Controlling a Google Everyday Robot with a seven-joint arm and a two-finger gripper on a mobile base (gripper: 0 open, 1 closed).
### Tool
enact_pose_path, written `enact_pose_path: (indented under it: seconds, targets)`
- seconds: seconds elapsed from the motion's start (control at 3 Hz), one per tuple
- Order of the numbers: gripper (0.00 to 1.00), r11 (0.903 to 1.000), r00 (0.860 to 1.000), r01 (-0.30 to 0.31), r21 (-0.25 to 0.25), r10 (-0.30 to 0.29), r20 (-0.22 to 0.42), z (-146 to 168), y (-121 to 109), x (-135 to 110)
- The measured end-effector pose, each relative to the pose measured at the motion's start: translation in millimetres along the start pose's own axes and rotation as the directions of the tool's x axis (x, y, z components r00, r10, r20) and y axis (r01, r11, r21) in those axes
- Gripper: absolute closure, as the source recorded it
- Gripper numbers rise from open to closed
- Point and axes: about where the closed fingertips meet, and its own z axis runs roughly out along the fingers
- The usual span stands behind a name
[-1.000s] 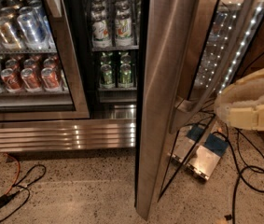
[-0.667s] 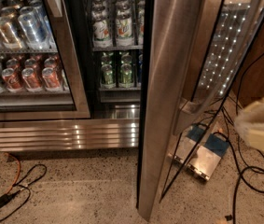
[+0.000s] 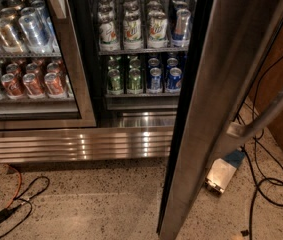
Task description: Open right fridge door
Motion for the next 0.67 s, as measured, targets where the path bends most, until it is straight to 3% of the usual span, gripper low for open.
enact_pose_path:
  seconds: [0.33,0.67]
  targets:
    - [1.00,0.9998,1.000,0.017,0.007,-0.017,-0.016,-1,4,-1]
    - [1.00,0.9892,0.992,0.109,0.099,-0.102,-0.070,-33,26,-7]
